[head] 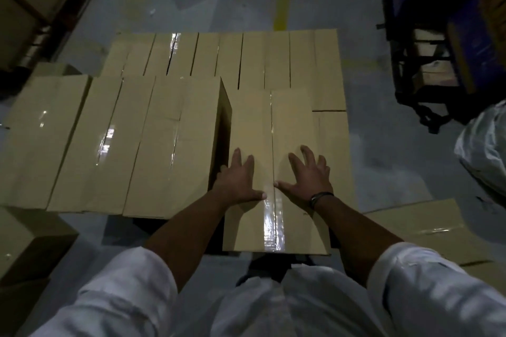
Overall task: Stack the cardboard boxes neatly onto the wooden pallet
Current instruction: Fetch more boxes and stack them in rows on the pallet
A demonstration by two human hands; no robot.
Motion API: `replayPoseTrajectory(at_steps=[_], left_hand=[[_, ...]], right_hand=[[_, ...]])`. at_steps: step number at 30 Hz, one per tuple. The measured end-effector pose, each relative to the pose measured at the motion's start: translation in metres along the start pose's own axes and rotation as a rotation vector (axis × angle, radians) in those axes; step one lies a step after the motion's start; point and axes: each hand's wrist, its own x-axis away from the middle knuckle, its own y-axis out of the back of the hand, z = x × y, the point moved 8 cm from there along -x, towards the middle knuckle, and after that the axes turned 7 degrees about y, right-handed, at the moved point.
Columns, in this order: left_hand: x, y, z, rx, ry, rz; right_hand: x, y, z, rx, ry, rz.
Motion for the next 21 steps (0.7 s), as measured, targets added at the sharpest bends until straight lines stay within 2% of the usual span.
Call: replayPoseTrajectory(at_steps=[11, 21], left_hand=[[-0.053, 0.015, 0.012, 0.037, 0.062, -0.084], [-0.074, 0.007, 0.042, 0.302, 0.155, 0.032]], right_hand=[[-0.065, -0.003, 0.000, -0.044, 0.039, 0.032], [-0.078, -0.030, 0.005, -0.070, 0.045, 0.048]])
